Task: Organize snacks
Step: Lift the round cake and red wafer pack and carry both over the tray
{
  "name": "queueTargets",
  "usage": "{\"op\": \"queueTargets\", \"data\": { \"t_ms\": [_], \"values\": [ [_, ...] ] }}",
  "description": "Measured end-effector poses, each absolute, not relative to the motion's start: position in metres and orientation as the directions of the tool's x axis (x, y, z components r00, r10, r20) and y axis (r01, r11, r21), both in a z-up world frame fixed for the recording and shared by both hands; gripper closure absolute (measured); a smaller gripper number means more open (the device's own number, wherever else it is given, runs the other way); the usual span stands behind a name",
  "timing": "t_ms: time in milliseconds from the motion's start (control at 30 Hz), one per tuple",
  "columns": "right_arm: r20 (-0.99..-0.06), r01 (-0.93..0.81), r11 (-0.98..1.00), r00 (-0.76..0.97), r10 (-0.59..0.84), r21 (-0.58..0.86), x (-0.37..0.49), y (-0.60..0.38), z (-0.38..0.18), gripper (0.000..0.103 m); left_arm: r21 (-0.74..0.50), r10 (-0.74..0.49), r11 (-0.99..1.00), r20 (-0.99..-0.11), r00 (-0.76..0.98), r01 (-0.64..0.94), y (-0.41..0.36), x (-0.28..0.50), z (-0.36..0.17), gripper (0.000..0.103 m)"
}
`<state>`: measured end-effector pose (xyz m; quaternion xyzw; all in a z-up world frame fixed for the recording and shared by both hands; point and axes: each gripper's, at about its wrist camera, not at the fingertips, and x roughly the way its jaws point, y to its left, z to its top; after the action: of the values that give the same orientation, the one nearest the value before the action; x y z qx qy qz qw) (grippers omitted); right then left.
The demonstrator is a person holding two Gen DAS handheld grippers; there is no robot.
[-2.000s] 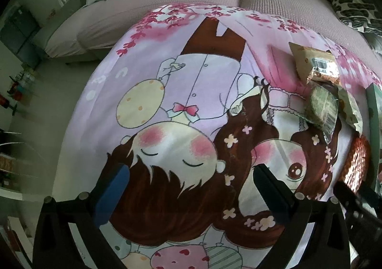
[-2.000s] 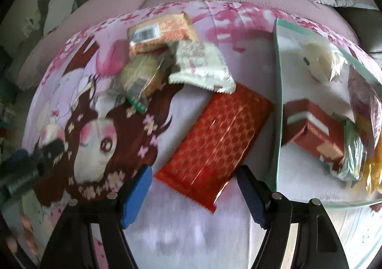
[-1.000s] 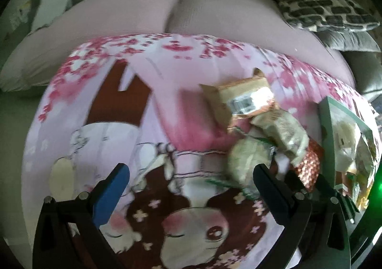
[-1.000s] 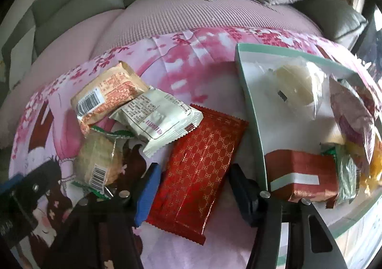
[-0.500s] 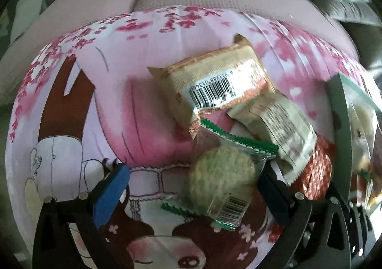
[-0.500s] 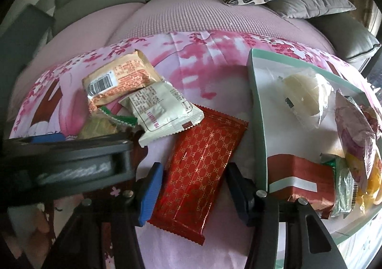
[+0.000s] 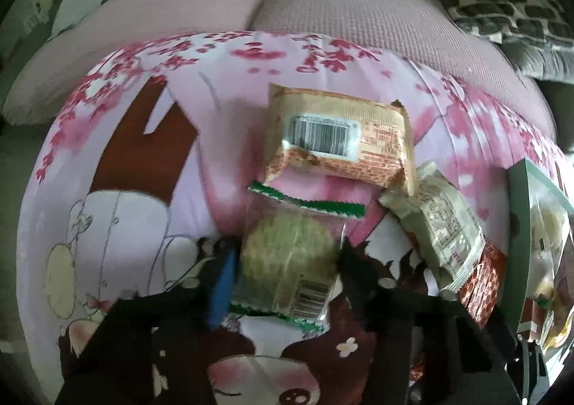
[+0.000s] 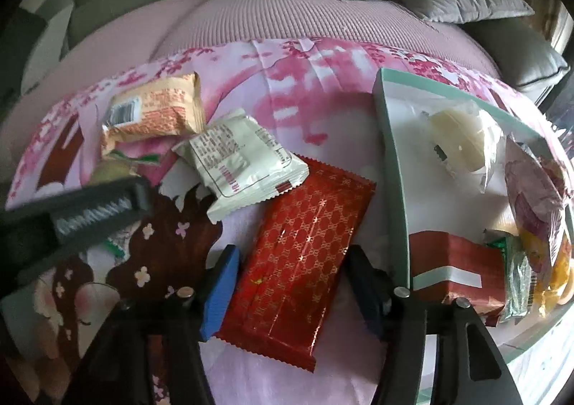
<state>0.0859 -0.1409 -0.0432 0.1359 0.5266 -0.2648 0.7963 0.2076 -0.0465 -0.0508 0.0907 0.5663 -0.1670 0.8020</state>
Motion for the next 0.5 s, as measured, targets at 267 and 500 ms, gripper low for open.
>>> {"op": "queueTargets", "data": {
  "t_ms": [267,500],
  "values": [
    [-0.898,0.518,0.851,0.329,-0.291,-0.086,0.082,-0.138,-0.044,0.042,-0.065,-0.156,0.960,-0.932,0.326,0.272,-0.009,0.179,-0.049,0.051],
    [-0.896,0.474,0.878,0.357,-0.262,-0.068,0.064,-0.132,-0.042,0.053,-0.101,-0.156,0.979,-0.932,0.326,0.179,0.017,0.147,-0.054,0.051]
  ]
}}
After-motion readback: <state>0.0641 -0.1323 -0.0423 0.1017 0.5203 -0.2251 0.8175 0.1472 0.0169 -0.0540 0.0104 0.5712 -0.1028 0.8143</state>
